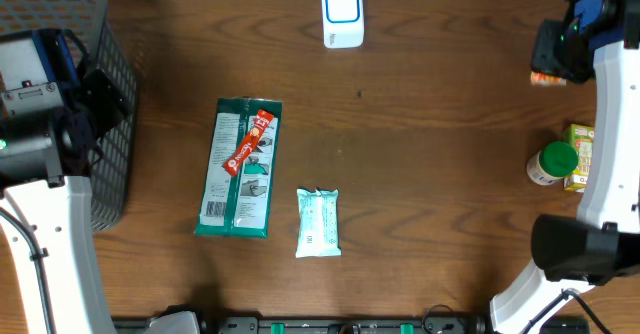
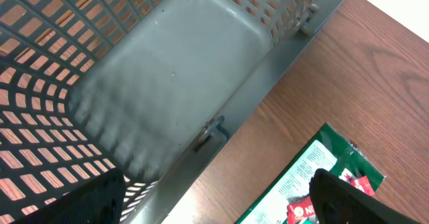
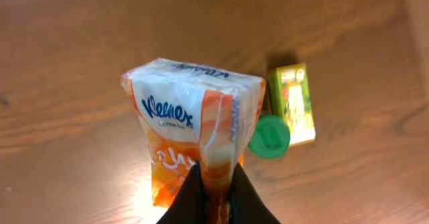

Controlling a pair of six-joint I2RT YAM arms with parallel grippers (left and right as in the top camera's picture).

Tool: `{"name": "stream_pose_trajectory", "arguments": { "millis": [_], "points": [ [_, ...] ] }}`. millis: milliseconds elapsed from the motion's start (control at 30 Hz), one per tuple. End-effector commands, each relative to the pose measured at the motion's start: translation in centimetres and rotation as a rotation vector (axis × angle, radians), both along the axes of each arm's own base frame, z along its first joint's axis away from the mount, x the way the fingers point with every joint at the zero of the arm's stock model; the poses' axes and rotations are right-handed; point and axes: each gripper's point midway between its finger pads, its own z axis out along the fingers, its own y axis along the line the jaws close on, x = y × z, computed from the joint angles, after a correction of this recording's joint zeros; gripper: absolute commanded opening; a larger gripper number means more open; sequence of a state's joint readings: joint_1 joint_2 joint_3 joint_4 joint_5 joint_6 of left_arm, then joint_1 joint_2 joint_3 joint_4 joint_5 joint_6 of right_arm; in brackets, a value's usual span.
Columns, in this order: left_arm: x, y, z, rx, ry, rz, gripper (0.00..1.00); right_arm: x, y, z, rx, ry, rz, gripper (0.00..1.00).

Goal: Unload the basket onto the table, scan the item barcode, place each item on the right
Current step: 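Carry the tissue pack to the right edge and release it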

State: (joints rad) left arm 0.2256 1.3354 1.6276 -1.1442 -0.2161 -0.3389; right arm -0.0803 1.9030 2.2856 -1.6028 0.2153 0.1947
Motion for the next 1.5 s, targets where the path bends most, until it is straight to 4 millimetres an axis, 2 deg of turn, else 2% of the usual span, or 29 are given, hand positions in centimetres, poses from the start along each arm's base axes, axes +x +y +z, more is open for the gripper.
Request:
{"name": "stream_pose_trajectory", "arguments": {
  "millis": [0, 267, 400, 567, 600, 633, 667, 733, 833, 900, 1200, 1300, 1467],
  "points": [
    [0.0, 0.3, 0.2, 0.015, 0.002, 0.004, 0.88, -0.7, -0.9, -4.8, 0.067, 0.115, -0.051, 0.04],
    [0.0, 0.3, 0.2, 0.015, 0.003, 0.004, 0.88, -1.6, -3.6, -15.6, 0.085, 0.229, -0.134, 0.04],
    [0.0, 0.3, 0.2, 0.015, 0.003, 0.004, 0.88, -2.0, -5.4, -19.5, 0.058, 0.217, -0.174, 0.03],
    [0.0, 0.3, 0.2, 0.015, 0.003, 0.004, 0.88, -1.8, -6.6, -22.6, 0.04, 0.171, -0.179, 0.04],
    [0.0, 0.3, 0.2, 0.015, 0.002, 0.004, 0.88, -1.8, -6.8, -23.1, 0.037, 0.163, -0.177, 0.14],
    [0.0, 0.3, 0.2, 0.015, 0.003, 0.004, 0.88, -1.7, -7.0, -23.4, 0.037, 0.154, -0.182, 0.45],
    [0.0, 0.3, 0.2, 0.015, 0.003, 0.004, 0.88, -1.7, -7.1, -23.7, 0.036, 0.148, -0.185, 0.55],
    [0.0, 0.3, 0.2, 0.015, 0.003, 0.004, 0.88, -1.7, -7.4, -23.8, 0.033, 0.143, -0.18, 0.61],
    [0.0, 0.3, 0.2, 0.015, 0.003, 0.004, 0.88, -1.6, -7.5, -23.6, 0.027, 0.146, -0.161, 0.8],
    [0.0, 0.3, 0.2, 0.015, 0.003, 0.004, 0.88, -1.6, -7.4, -23.4, 0.028, 0.15, -0.16, 0.88],
    [0.0, 0.3, 0.2, 0.015, 0.003, 0.004, 0.88, -0.2, -7.2, -19.7, 0.049, 0.122, -0.149, 0.94],
    [0.0, 0.3, 0.2, 0.015, 0.003, 0.004, 0.88, 0.2, -5.2, -18.7, 0.162, 0.115, -0.113, 0.94],
    [0.0, 0.3, 0.2, 0.015, 0.003, 0.004, 0.88, 0.7, 0.0, -18.1, 0.432, 0.093, 0.045, 0.87]
  ]
}}
